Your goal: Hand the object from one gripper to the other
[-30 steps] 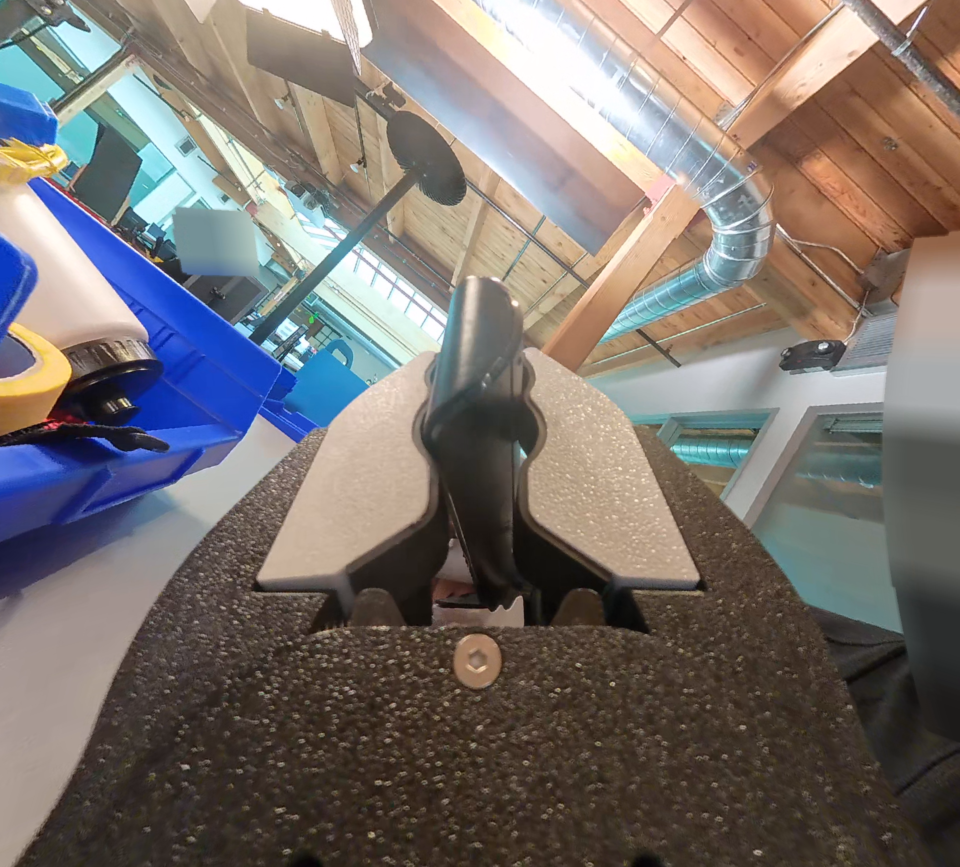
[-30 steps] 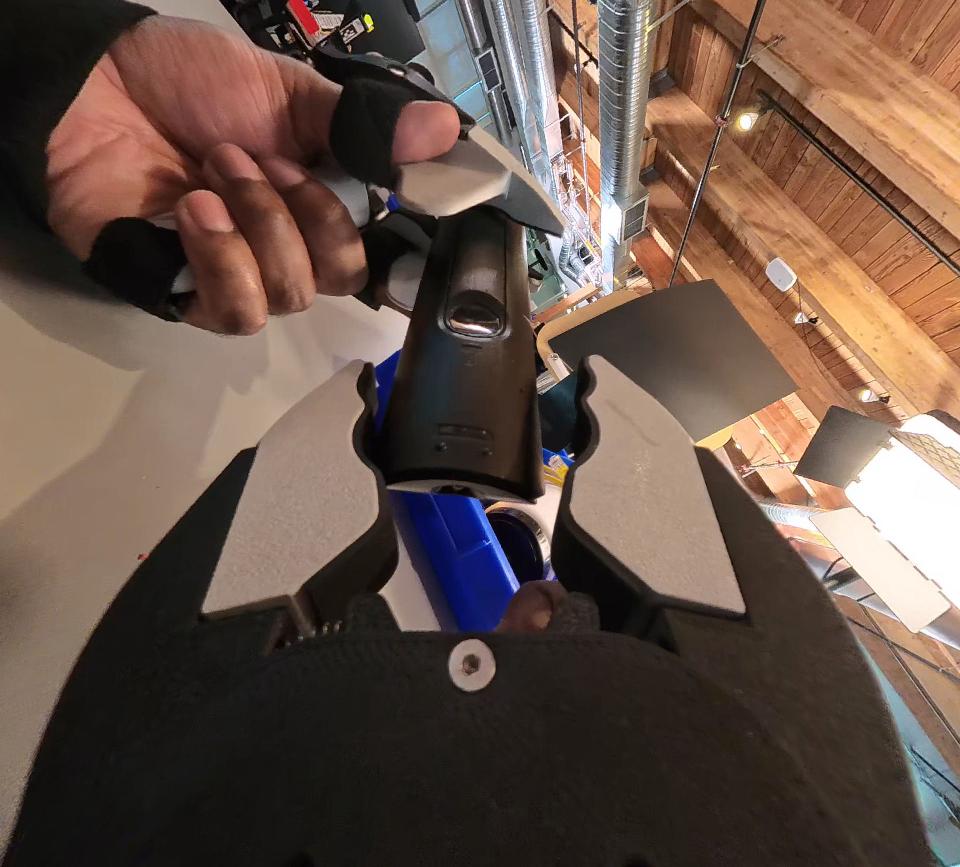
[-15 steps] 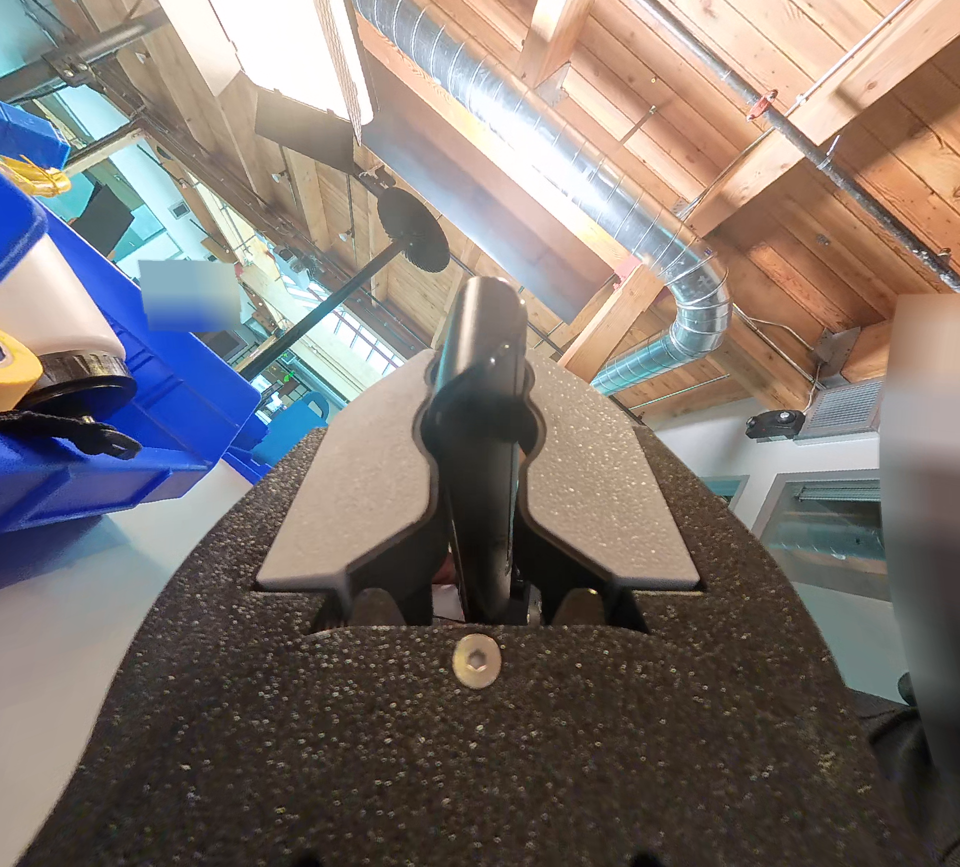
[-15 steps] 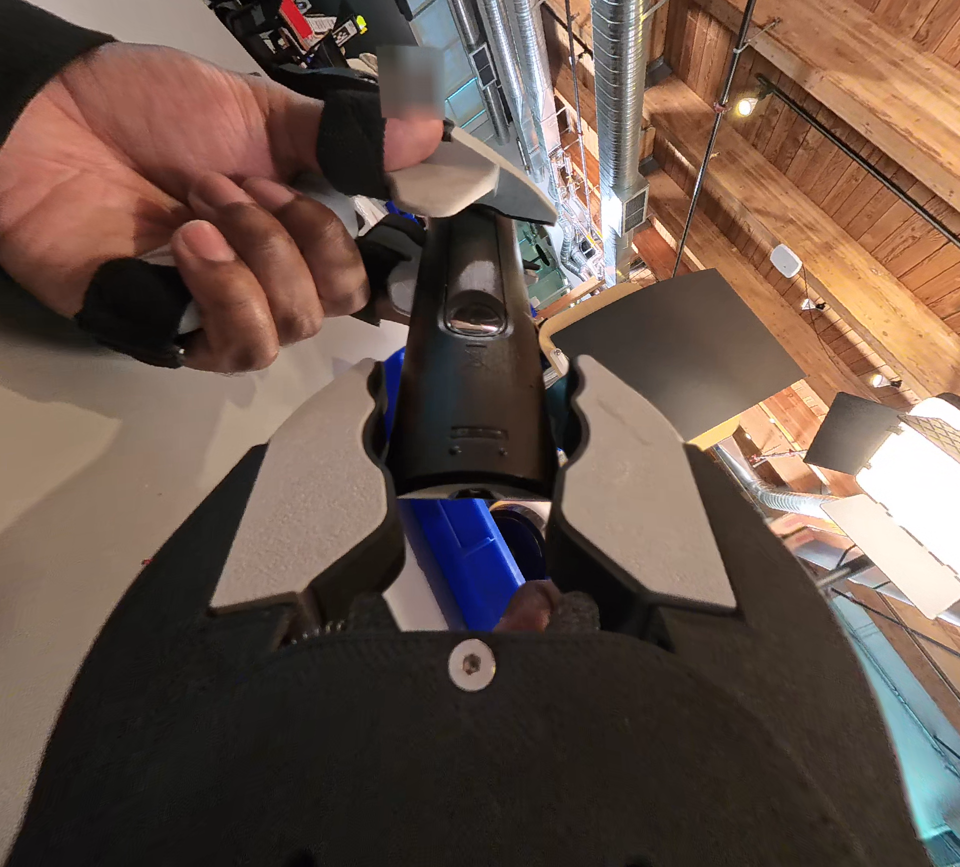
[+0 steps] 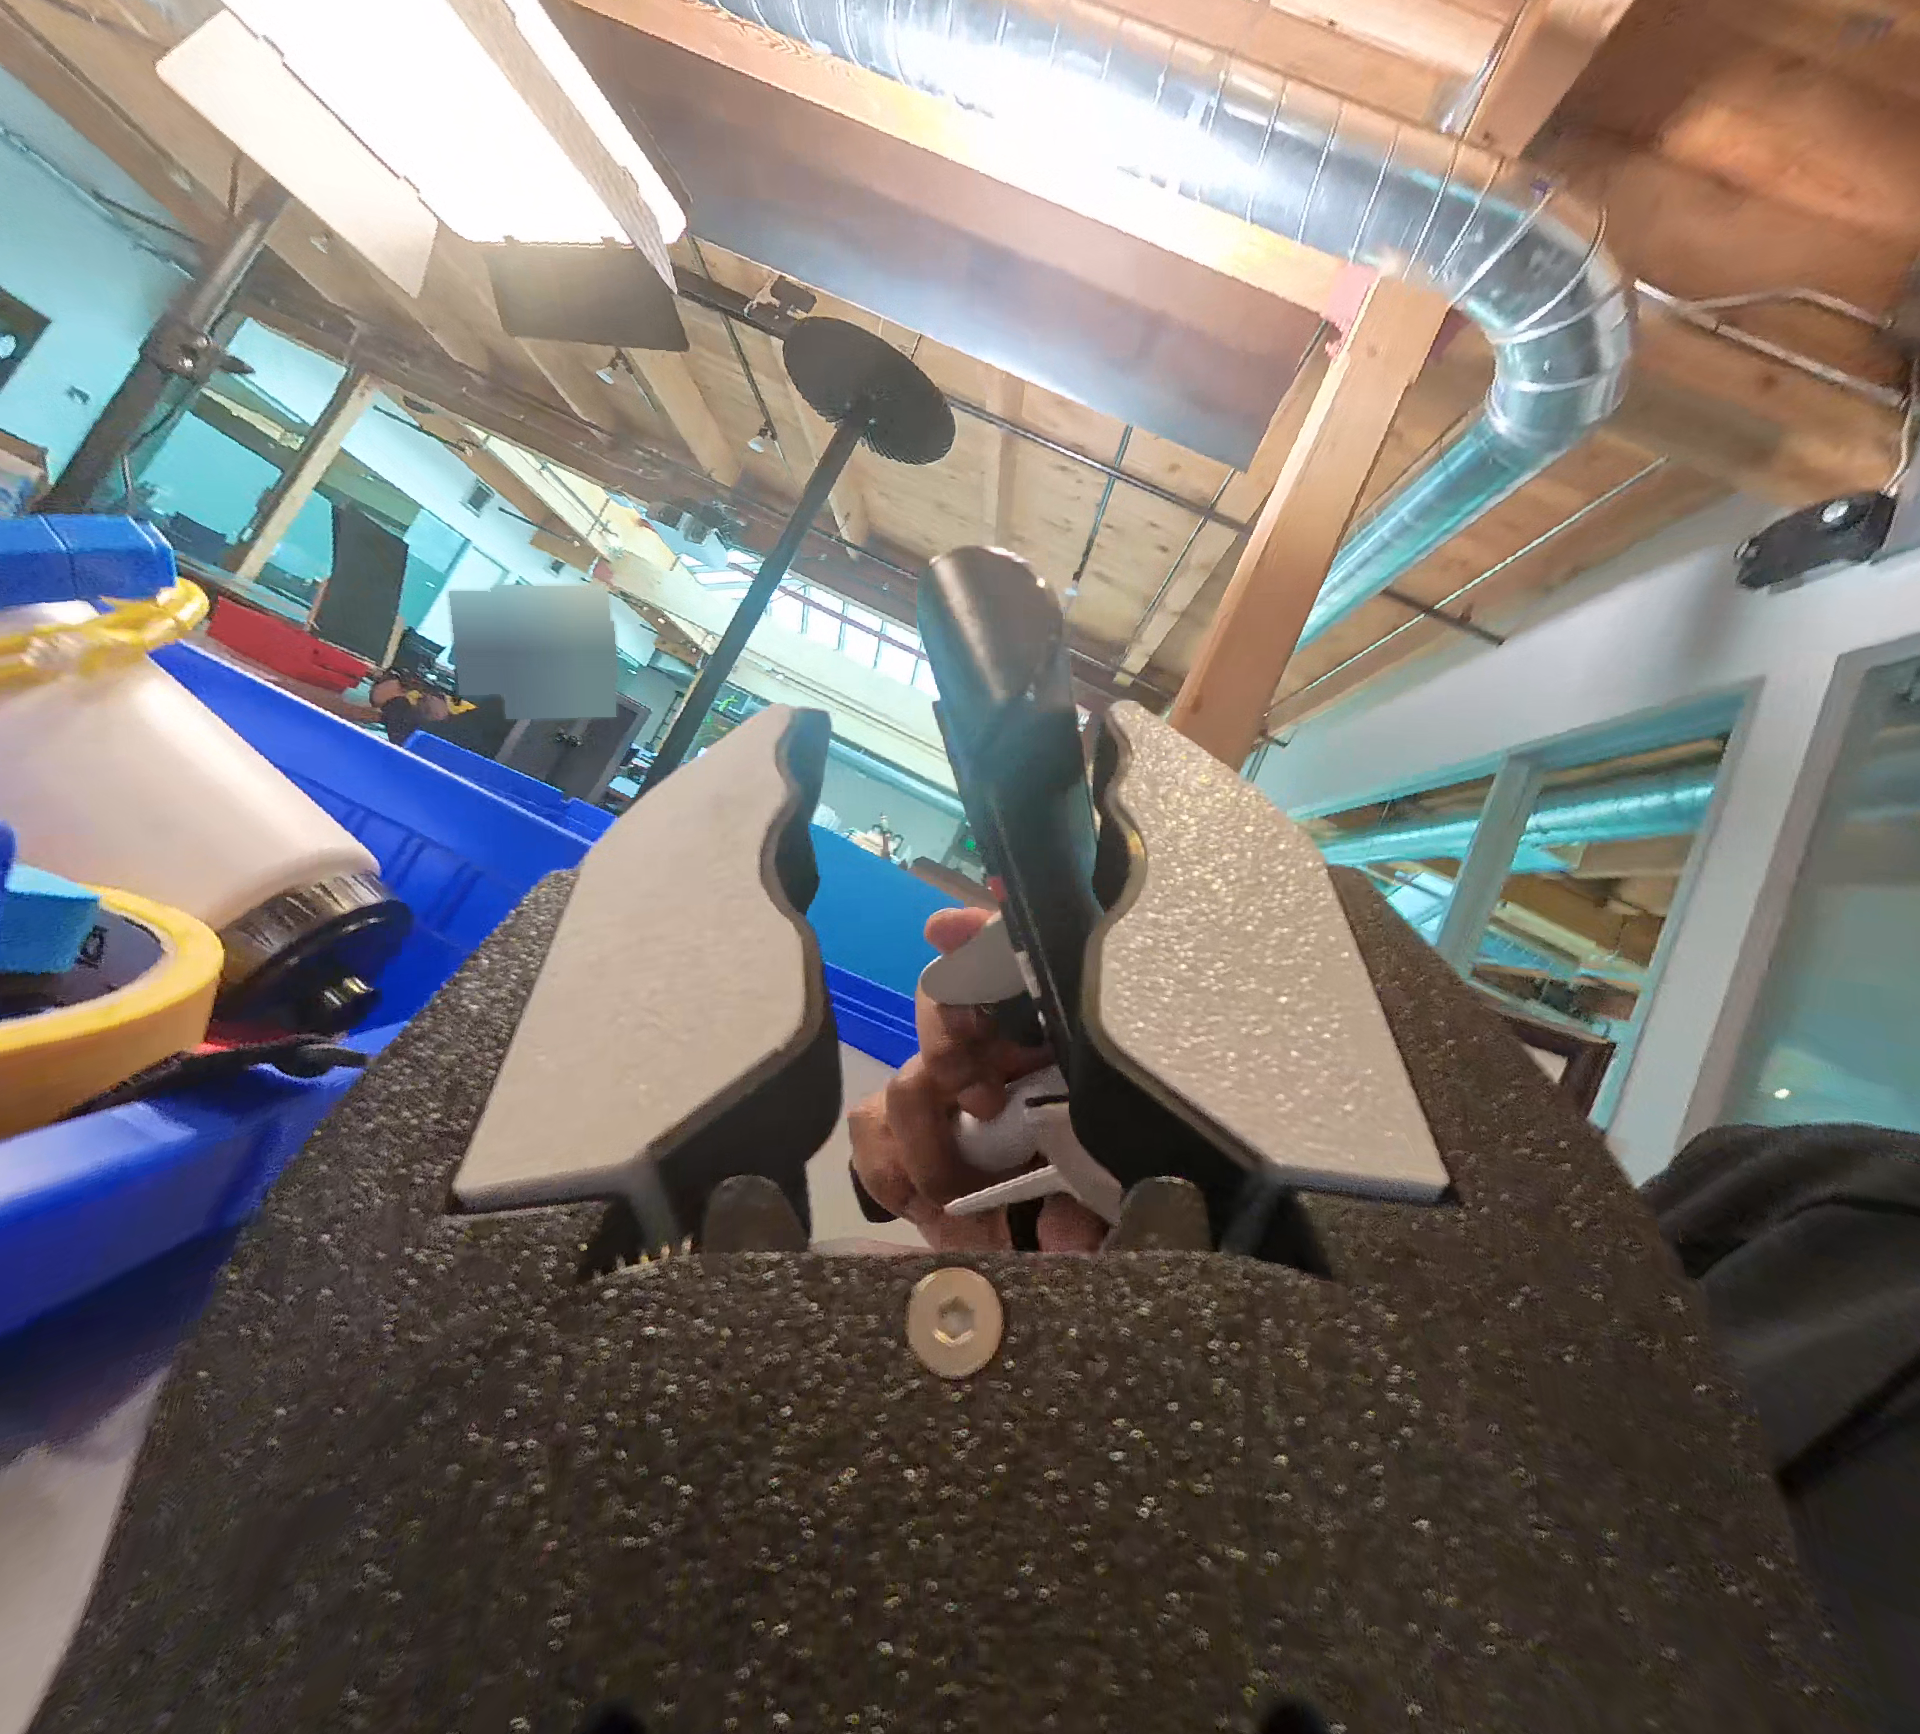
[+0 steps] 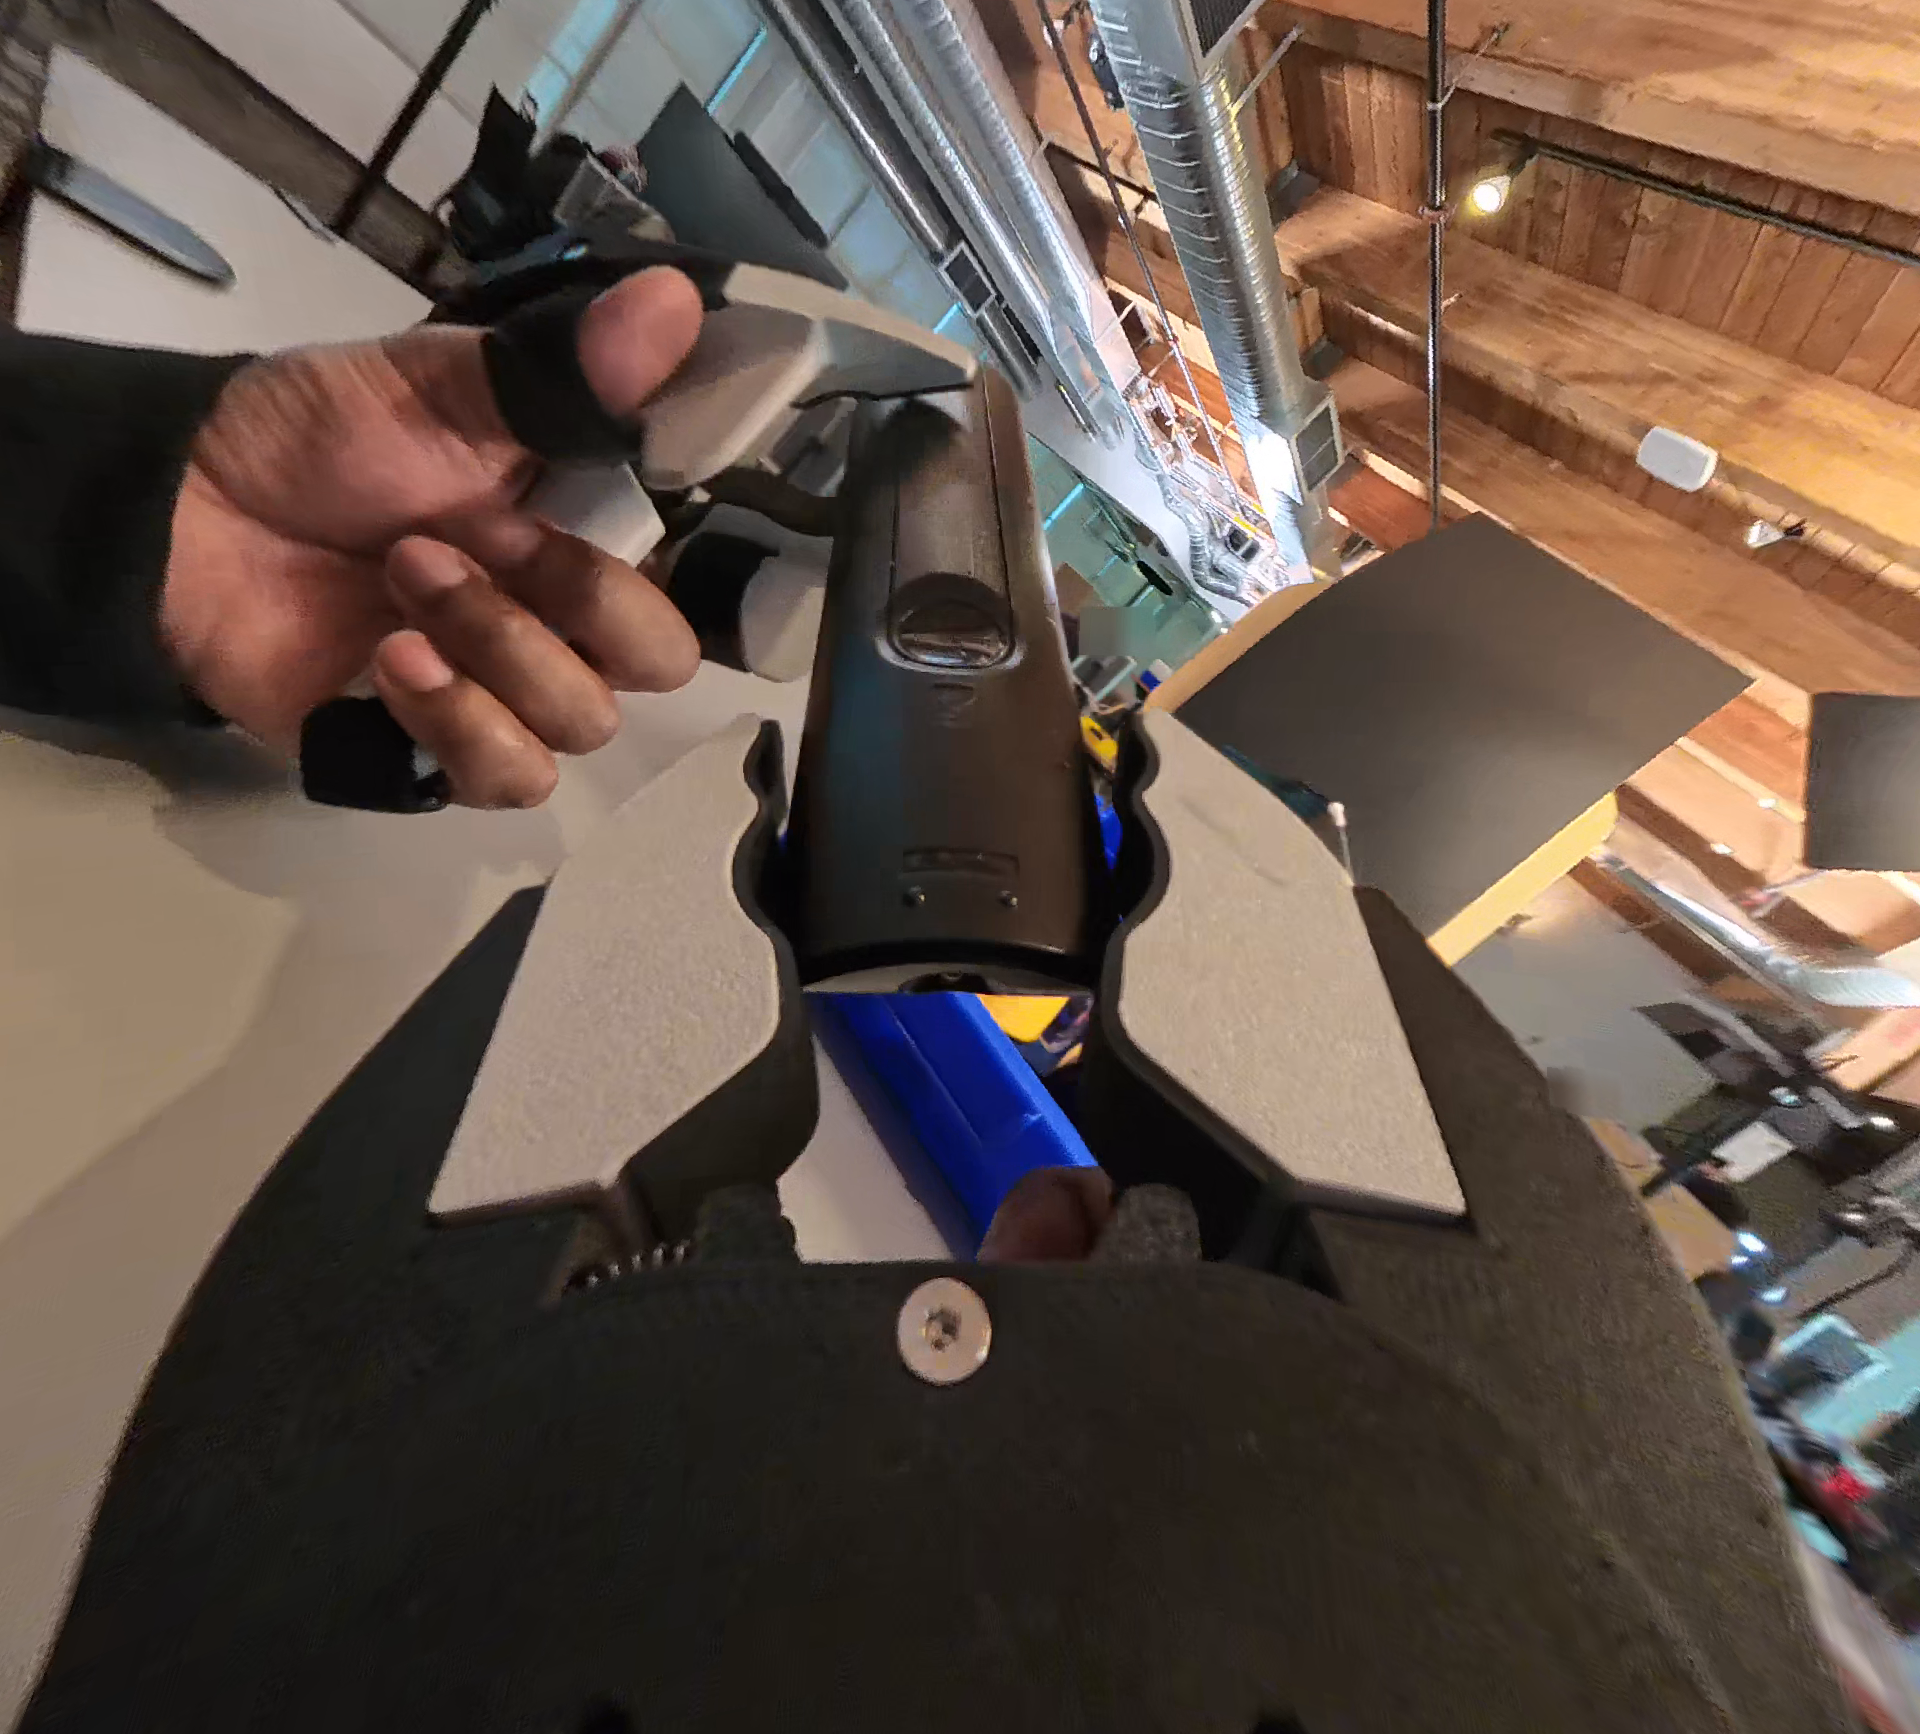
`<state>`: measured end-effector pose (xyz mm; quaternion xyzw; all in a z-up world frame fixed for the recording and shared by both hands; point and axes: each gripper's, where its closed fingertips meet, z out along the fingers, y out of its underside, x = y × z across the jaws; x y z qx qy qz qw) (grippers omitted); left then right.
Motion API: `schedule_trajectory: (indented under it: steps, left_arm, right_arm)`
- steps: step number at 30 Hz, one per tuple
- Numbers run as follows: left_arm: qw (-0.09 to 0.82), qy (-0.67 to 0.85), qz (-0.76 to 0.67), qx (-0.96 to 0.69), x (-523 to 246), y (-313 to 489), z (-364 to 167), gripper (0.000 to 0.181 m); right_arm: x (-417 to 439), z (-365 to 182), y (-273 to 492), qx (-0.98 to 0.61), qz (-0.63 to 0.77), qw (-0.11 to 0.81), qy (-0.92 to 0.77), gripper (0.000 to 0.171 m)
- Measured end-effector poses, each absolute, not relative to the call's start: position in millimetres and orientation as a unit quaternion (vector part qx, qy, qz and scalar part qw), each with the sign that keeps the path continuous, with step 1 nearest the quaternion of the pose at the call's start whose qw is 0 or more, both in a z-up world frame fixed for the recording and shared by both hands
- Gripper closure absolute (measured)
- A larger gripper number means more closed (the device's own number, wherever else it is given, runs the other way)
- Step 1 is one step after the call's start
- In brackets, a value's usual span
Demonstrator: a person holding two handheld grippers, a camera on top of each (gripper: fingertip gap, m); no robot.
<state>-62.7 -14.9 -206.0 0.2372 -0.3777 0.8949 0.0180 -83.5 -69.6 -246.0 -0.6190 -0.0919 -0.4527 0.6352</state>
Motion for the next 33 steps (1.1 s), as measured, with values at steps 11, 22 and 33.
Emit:
schedule_trajectory:
  steps: [11,22,33]
  left_arm:
    - [-0.292,-0.526,0.79,0.121,-78.5,-6.7,-205.8,0.109]
    - [-0.516,-0.617,0.586,-0.1,-100.0,-9.2,-247.4,0.107]
    - [-0.438,-0.664,0.574,-0.196,-131.2,-60.1,-278.5,0.129]
  right_arm:
    - [-84.3,-236.7,-80.5,-0.629,-0.156,0.761,0.005,0.11]
    - [-114.2,-271.8,-75.5,-0.703,0.146,0.697,0.002,0.107]
    - [-121.8,-298.2,-89.7,-0.747,0.273,0.604,0.044,0.11]
